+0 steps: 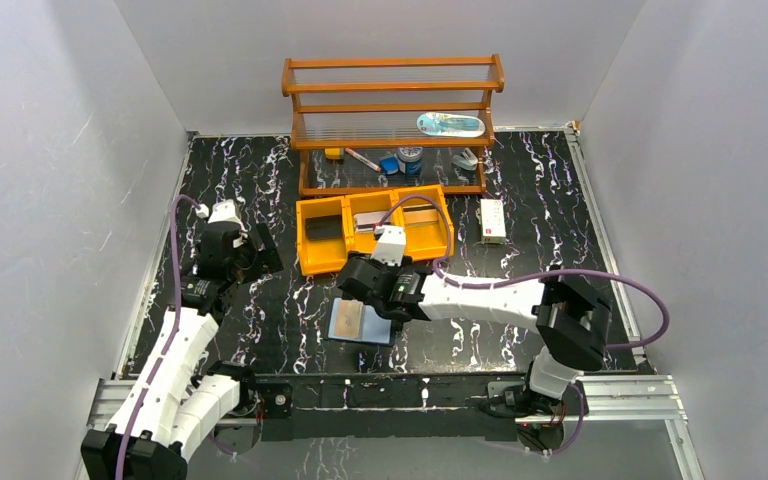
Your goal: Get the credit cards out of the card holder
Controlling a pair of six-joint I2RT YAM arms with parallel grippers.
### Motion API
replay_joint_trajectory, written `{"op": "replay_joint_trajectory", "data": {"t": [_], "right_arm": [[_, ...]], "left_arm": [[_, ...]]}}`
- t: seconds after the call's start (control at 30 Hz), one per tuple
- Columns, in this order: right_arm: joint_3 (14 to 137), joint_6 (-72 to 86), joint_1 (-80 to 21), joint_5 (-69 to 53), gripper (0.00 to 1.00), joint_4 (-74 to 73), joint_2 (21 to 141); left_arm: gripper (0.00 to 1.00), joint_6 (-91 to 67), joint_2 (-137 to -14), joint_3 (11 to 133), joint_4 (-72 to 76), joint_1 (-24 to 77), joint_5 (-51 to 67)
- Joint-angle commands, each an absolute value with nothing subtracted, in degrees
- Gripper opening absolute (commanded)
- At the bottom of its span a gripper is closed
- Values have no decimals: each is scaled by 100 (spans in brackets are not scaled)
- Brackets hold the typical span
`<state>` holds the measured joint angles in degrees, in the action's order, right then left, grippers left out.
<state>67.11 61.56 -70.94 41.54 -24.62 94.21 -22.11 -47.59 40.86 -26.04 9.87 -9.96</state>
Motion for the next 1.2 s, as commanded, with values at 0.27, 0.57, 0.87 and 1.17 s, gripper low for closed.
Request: {"op": "replay_joint_trajectory", "data": {"t": [0.27,0.57,0.87,1.17], "right_arm": [[7125,6395,-7137,3325,79,-2013,10300],[7422,6439,-7145,3044,74,-2235,10684],[7936,6465,-7290,3255,74,-2832,11121],[8408,6671,-7318,3354,71,-3670,11665]], "left_arm": [[98,-2232,-4560,4075,-2689,967,-1232],[98,-2259,-4543,4062,-2698,967,-1340],[98,-2259,-4524,4066,-2703,967,-1340],[98,-2254,-4518,4059,-2707,967,-1305]]}}
